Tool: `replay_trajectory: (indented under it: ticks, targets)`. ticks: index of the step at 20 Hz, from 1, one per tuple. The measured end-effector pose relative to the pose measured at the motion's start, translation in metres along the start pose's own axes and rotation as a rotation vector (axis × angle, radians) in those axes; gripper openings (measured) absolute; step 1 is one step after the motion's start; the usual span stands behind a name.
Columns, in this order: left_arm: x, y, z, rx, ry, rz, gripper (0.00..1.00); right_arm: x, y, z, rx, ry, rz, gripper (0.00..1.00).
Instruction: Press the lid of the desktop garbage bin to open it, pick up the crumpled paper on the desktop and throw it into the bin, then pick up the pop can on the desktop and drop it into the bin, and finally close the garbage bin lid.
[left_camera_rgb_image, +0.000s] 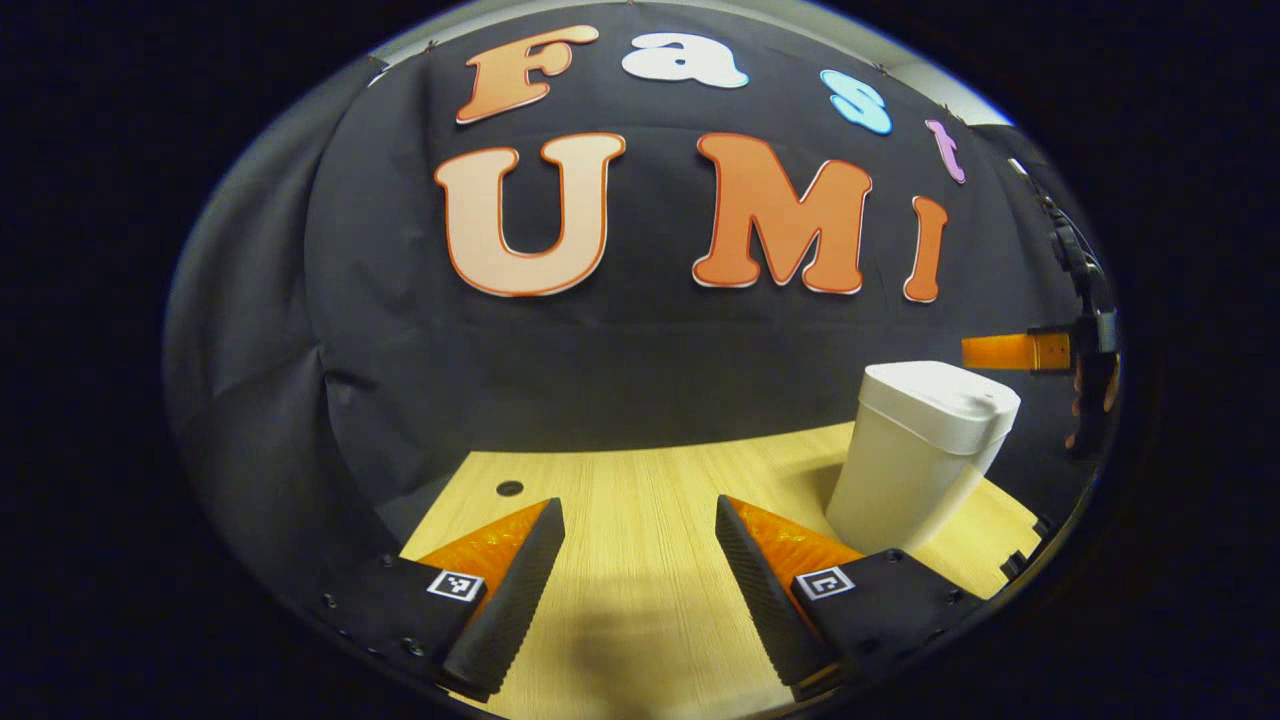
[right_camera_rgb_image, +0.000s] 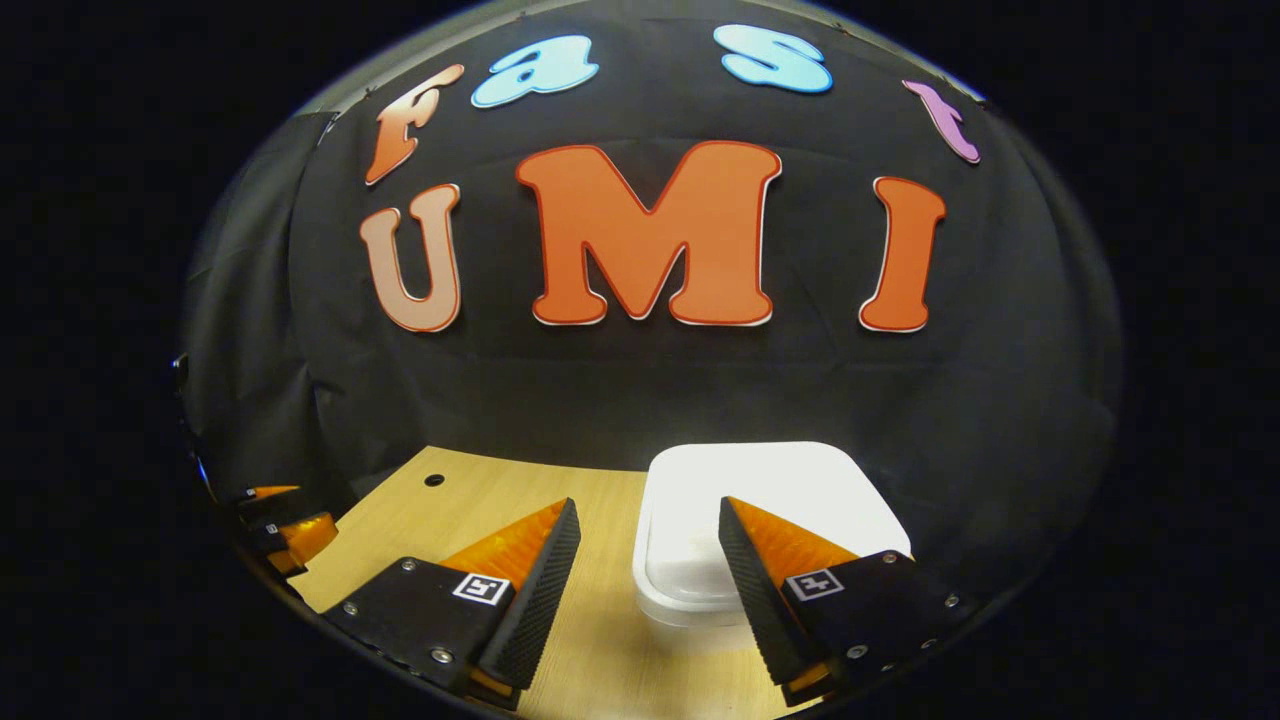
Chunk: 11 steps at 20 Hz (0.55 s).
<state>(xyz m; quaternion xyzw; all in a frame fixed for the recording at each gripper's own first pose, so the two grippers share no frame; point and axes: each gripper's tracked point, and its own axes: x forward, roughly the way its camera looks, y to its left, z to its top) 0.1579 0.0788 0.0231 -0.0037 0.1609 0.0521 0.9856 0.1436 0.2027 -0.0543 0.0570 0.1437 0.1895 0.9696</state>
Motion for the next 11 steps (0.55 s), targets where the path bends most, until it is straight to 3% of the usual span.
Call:
replay_trajectory:
  ticks: [5, 11]
  targets:
    - [-0.007, 0.007, 0.034, 0.003, -0.111, 0.053, 0.97, -0.011, 0.038, -0.021, -0.033, -0.014, 0.09, 0.92]
    - [-0.024, 0.024, 0.057, 0.006, -0.218, 0.145, 0.97, -0.02, 0.06, -0.018, -0.105, -0.128, 0.108, 0.95]
